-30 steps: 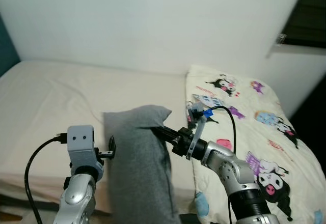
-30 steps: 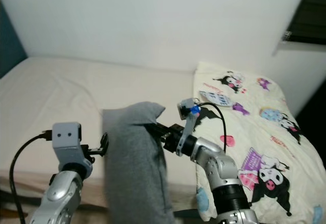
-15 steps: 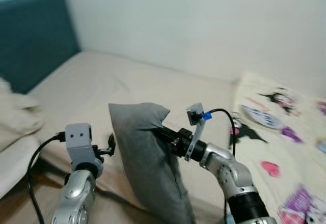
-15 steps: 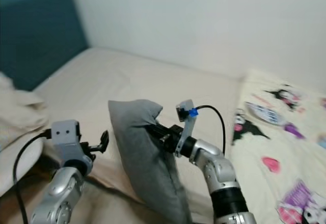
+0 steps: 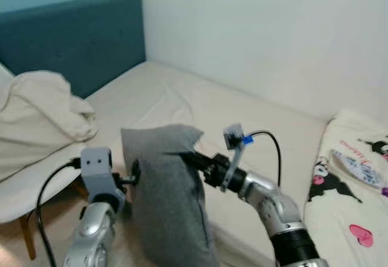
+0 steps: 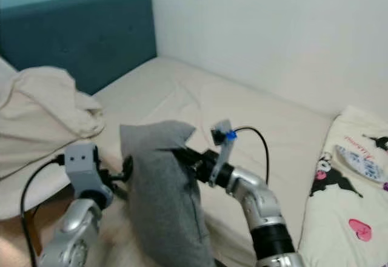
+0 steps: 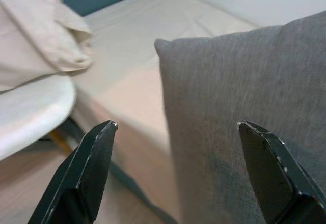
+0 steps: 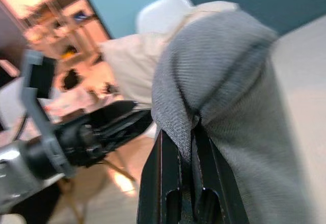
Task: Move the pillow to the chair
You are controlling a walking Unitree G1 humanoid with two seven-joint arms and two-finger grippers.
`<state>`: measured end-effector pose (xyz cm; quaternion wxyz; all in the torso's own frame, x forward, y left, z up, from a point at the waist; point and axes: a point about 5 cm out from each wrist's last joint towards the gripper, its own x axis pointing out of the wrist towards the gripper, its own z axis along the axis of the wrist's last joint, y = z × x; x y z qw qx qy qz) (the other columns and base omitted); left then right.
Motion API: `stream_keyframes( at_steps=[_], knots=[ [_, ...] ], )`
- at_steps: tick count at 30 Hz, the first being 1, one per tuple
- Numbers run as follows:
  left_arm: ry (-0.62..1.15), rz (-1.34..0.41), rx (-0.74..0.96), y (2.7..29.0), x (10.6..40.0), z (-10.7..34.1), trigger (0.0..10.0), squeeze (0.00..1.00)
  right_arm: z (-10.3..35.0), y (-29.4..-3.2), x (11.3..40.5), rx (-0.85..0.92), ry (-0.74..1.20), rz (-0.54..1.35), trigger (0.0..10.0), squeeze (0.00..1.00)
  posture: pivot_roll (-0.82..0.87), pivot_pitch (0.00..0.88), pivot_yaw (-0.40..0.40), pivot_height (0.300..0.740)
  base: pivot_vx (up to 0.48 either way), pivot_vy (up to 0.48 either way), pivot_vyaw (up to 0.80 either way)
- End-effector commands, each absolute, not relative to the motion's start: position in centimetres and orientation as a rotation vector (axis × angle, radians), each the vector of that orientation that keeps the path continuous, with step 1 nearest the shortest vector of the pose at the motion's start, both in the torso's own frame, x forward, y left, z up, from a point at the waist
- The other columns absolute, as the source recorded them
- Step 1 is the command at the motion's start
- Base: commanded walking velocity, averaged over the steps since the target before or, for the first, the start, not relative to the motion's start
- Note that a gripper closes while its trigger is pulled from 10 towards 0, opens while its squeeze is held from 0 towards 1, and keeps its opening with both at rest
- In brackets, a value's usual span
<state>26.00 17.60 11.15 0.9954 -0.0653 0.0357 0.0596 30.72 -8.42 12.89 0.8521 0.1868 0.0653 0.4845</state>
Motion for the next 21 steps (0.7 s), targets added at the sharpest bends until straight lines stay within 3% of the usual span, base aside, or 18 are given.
stream_keyframes(
  at_steps=[1,21],
  knots=[
    [0.089,0.109,-0.138,17.27,25.92,10.7,10.0,0.0,14.11,-8.91,30.94,0.391,0.06,1.026,10.0,0.0,-0.01,0.0,-0.085,0.74,0.0,0.0,0.78],
    [0.086,0.109,-0.132,17.26,26.15,10.88,10.0,0.0,14.4,-8.85,31.05,0.39,0.055,1.043,10.0,0.0,-0.01,0.0,-0.095,0.74,0.0,0.0,0.78]
  ],
)
